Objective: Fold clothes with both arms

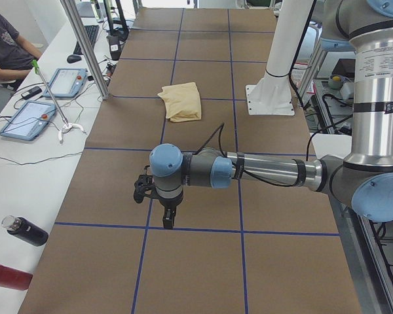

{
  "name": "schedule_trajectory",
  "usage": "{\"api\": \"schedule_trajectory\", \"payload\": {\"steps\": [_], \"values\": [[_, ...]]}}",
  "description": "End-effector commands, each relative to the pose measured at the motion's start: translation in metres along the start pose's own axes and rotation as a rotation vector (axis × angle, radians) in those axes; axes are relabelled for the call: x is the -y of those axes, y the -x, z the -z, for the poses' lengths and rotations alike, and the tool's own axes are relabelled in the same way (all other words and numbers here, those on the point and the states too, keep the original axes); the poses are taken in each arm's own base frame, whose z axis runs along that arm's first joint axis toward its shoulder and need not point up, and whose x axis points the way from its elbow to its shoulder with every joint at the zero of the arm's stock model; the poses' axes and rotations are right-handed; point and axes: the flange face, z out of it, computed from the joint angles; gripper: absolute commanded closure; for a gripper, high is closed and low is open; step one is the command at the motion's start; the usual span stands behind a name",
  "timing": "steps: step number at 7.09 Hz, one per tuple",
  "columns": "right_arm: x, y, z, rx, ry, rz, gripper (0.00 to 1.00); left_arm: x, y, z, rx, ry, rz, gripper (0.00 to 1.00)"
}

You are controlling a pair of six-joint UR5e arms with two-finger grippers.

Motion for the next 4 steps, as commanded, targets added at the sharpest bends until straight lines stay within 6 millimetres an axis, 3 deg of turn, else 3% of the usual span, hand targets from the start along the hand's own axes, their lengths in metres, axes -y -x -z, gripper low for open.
{"api": "schedule_trajectory", "payload": {"steps": [1,4], "values": [[-0.0001,-0.0002,-0.0002,-0.001,0.000,-0.002,0.00,0.0017,-0.0017,0.0005,0.001,0.002,0.008,0.01],[0.0001,0.0004,0.0004,-0.001,-0.002,0.000,0.00,0.0066,-0.0082,0.0045,0.002,0.064,0.042,0.01]]}}
